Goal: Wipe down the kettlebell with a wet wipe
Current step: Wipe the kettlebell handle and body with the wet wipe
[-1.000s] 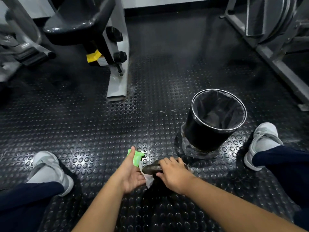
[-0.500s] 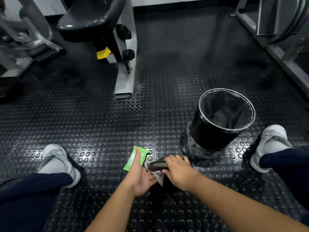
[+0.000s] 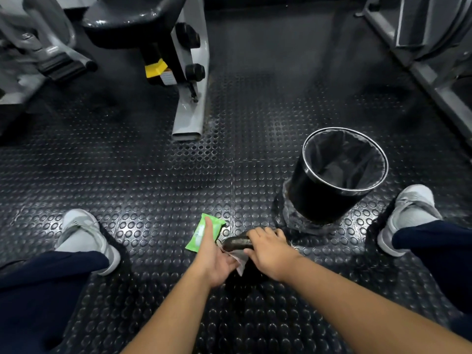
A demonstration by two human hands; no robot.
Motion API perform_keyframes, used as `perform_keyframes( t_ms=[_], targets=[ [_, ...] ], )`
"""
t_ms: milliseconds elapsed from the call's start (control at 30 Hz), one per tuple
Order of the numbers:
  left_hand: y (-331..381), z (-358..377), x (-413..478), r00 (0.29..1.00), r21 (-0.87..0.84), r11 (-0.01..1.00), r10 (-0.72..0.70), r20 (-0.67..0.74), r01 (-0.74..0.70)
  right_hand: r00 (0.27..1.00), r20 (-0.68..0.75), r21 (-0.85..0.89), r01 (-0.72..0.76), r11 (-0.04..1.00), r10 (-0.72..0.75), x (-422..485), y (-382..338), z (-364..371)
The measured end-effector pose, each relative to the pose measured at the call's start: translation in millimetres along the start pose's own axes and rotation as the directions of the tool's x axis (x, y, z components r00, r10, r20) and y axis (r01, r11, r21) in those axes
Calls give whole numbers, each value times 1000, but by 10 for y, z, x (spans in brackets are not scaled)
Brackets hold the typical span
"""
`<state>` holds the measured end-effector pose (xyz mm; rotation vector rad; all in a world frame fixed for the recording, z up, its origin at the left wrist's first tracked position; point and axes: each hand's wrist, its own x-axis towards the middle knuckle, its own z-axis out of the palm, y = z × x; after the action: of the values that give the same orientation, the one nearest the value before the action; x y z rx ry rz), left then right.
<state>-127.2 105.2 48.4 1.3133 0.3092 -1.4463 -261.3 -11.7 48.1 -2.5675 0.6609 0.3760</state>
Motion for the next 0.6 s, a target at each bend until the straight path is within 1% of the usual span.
perform_keyframes(
  t_ms=[67,133,167,267,367,433,500,600],
  targets=[
    [189,-95,-39,996,39,998,-54,75,51,1000,-7,0,0,1000,0,3,19,13],
    [331,-194,-29,986,66,992,-116,117,109,1000,-8,0,-2,1000,2,9,6,13],
    [362,-201,3,985,73,989,-133,113,125,1000,-12,2,-2,1000,2,12,1,8],
    [235,-37,36,992,98,989,-116,40,112,1000,-20,6,1,1000,-1,14,8,25],
    [-41,42,153,996,52,996,-62,-70,66,1000,-29,15,9,1000,-9,8,-2,9],
    [-71,15,181,995,34,998,-59,-76,62,1000,-27,25,11,1000,-11,1,-3,-9],
    [61,-21,88,996,62,994,-87,-21,88,1000,-19,33,10,999,-10,-3,6,5],
    [348,-100,-53,983,185,974,-150,108,128,1000,-7,32,14,999,-13,1,27,26]
  ],
)
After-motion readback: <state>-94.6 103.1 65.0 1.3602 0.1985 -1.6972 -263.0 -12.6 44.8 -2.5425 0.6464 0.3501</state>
